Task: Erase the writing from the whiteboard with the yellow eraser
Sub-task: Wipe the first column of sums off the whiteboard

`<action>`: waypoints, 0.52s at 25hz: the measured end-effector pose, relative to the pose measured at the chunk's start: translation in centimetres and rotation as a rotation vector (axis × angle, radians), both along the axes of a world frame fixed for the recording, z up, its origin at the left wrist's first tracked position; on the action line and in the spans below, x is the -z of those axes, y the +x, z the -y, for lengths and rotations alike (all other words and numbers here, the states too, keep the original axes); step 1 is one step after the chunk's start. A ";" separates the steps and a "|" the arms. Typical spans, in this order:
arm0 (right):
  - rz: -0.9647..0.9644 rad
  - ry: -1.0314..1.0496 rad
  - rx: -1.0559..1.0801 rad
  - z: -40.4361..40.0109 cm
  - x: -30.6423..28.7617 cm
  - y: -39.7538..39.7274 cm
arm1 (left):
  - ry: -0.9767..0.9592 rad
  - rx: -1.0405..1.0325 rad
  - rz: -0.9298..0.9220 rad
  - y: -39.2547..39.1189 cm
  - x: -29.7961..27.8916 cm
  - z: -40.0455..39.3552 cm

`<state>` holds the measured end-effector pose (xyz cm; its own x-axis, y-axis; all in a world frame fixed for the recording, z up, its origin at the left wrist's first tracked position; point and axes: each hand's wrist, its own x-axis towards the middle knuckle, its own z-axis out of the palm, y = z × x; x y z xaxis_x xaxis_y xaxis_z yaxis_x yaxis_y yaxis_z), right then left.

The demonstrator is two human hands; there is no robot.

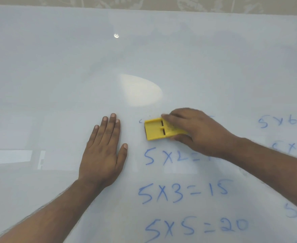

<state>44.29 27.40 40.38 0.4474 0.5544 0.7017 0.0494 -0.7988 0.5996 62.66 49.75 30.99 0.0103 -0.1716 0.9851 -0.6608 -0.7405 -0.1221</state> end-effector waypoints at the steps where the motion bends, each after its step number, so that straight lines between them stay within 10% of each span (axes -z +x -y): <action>1: 0.039 0.036 0.002 0.0 -0.7 0.1 | -0.002 -0.001 -0.001 0.0 0.0 0.0; 6: 0.178 0.250 -0.093 -3.1 -1.9 2.6 | -0.003 0.002 -0.006 -0.1 0.1 0.0; 13: 0.042 0.003 -0.023 -0.1 2.6 0.4 | -0.002 -0.008 -0.019 -0.3 0.4 -0.1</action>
<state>44.69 27.46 37.79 0.4045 0.5622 0.7213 0.0430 -0.7995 0.5991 62.37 49.81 30.63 0.0305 -0.1698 0.9850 -0.6569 -0.7462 -0.1083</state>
